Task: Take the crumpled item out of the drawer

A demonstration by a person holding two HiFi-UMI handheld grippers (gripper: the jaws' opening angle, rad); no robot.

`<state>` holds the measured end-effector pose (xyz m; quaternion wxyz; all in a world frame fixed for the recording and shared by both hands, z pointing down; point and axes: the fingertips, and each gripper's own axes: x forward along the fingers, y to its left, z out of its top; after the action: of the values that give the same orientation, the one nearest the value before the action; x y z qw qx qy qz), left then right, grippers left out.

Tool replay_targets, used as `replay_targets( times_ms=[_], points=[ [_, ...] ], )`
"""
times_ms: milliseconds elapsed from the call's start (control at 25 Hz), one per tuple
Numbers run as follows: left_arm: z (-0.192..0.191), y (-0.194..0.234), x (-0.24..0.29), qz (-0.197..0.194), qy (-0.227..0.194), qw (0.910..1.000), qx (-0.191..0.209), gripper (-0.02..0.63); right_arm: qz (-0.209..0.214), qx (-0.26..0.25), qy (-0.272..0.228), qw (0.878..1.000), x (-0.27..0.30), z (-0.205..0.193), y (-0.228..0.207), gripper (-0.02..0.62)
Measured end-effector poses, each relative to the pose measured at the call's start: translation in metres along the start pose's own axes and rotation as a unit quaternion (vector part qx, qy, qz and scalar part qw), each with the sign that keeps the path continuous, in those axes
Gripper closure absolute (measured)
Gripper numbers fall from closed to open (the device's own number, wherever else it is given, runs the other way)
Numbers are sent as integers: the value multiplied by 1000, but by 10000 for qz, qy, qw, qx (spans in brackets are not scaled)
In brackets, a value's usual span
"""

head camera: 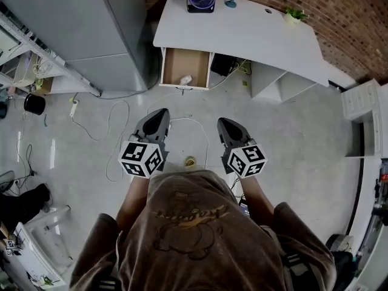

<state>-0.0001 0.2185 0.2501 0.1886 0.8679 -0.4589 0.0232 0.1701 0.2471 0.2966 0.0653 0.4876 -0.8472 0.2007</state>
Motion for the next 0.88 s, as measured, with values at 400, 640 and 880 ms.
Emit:
replay_targets(
  times_ms=[400, 640, 880],
  points=[
    [8, 26, 39, 75, 23, 10000, -8, 598, -15, 165, 91, 9998, 31, 1, -25, 598],
    [23, 48, 78, -5, 62, 10000, -13, 598, -66, 183, 102, 9998, 64, 19, -44, 598],
    [34, 73, 115, -96, 161, 9998, -1, 598, -145, 237, 97, 9996, 100, 36, -63, 598]
  ],
)
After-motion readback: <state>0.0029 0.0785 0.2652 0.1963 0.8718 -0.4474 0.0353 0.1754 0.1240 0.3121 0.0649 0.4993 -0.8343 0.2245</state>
